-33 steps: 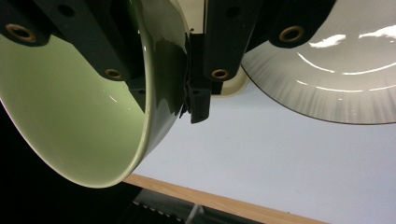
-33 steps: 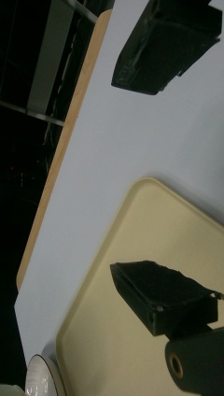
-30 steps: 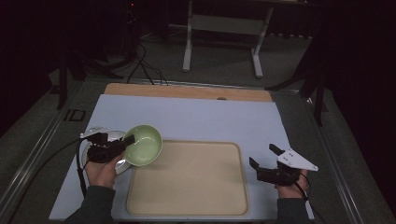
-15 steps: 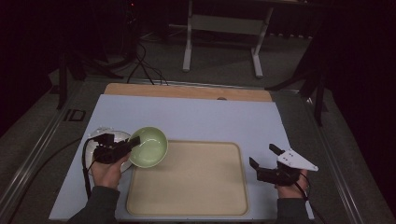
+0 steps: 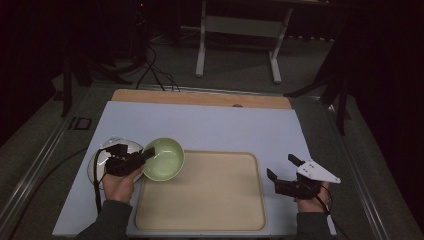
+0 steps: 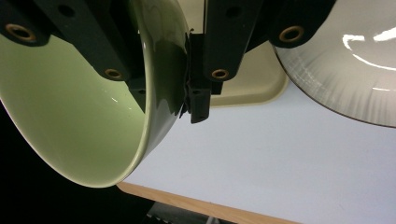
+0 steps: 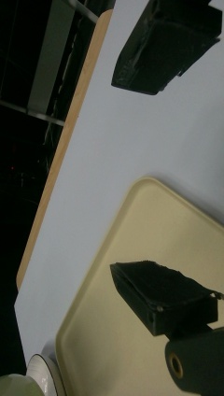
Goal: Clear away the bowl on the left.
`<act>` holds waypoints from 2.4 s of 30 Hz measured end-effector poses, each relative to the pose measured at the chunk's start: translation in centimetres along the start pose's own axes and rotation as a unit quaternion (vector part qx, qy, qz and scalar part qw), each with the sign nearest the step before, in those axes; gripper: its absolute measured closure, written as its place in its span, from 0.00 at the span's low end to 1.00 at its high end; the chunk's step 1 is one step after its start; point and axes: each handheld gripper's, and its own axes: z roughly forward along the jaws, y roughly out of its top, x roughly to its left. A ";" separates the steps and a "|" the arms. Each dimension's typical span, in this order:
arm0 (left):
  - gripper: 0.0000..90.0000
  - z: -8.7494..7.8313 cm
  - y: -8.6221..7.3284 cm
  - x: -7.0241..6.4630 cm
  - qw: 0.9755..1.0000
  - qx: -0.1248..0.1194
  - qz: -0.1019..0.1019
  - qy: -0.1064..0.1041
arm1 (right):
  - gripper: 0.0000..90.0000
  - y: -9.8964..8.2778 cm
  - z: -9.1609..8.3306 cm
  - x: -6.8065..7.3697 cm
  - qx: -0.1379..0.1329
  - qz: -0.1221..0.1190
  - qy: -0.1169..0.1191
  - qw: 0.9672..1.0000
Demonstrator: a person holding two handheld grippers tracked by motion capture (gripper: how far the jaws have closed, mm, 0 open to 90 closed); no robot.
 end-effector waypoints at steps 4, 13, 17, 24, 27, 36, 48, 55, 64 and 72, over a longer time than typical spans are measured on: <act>0.88 0.2 -0.1 -0.2 1.000 0.003 0.001 -0.002 | 0.11 0.0 0.0 0.0 0.000 0.000 0.000 1.000; 0.88 0.7 -0.3 -0.7 1.000 0.008 0.006 -0.008 | 0.11 0.0 0.0 0.0 0.000 0.000 0.000 1.000; 0.88 0.9 -0.4 -0.9 1.000 0.011 0.008 -0.010 | 0.11 0.0 0.0 0.0 0.000 0.000 0.000 1.000; 0.88 1.4 -0.7 -1.3 1.000 0.017 0.013 -0.015 | 0.11 0.0 0.0 0.0 -0.001 0.000 0.000 1.000; 0.88 1.6 -0.8 -1.4 1.000 0.019 0.015 -0.017 | 0.11 0.0 0.0 0.0 0.000 0.000 0.000 1.000; 0.88 2.1 -1.0 -1.8 0.999 0.024 0.017 -0.022 | 0.11 0.0 0.0 0.0 0.000 0.000 0.000 1.000; 0.88 2.7 -1.4 -2.4 0.999 0.030 0.020 -0.029 | 0.11 0.0 0.0 0.0 -0.001 -0.001 -0.001 1.000; 0.88 3.2 -1.7 -2.7 0.998 0.037 0.025 -0.032 | 0.11 0.0 0.0 0.0 -0.001 -0.001 -0.001 1.000; 0.88 3.9 -2.2 -3.3 0.998 0.048 0.029 -0.037 | 0.11 0.0 0.0 0.0 -0.001 -0.002 -0.001 1.000; 0.88 4.6 -2.6 -3.9 0.997 0.060 0.039 -0.041 | 0.11 0.0 0.0 0.0 -0.001 -0.002 0.000 1.000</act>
